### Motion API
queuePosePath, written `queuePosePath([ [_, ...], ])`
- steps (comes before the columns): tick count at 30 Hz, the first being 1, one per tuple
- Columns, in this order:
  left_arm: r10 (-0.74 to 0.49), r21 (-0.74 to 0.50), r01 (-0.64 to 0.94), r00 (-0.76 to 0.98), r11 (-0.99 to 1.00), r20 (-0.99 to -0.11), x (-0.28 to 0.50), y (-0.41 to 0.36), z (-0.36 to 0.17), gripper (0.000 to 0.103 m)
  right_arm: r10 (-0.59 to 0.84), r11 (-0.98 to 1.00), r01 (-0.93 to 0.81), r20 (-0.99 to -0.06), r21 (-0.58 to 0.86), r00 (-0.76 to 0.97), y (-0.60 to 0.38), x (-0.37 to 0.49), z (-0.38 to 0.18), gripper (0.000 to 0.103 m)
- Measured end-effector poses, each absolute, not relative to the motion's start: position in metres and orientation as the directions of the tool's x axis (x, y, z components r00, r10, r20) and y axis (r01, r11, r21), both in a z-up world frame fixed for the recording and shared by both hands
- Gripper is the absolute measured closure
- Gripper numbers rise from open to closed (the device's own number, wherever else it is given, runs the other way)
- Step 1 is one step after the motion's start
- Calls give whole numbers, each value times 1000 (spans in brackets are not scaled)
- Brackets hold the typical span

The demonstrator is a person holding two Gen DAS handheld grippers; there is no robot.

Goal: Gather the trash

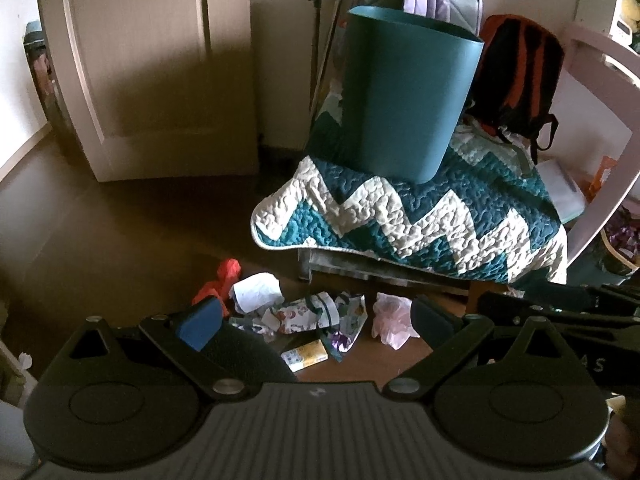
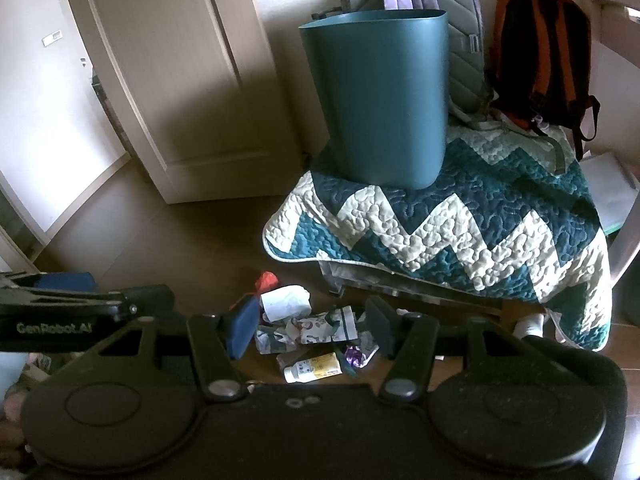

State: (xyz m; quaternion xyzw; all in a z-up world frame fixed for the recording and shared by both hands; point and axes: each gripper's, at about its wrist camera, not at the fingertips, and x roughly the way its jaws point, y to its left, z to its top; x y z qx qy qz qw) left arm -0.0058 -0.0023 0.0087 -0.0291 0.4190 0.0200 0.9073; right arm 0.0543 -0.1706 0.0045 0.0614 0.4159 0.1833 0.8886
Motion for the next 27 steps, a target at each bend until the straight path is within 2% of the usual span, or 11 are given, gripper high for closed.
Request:
queuePosePath([
  [27,4,-35,-46,648,998,-762,-4,-4,8,2,388,920,-291,-708,262,590,-167,56,2,44],
])
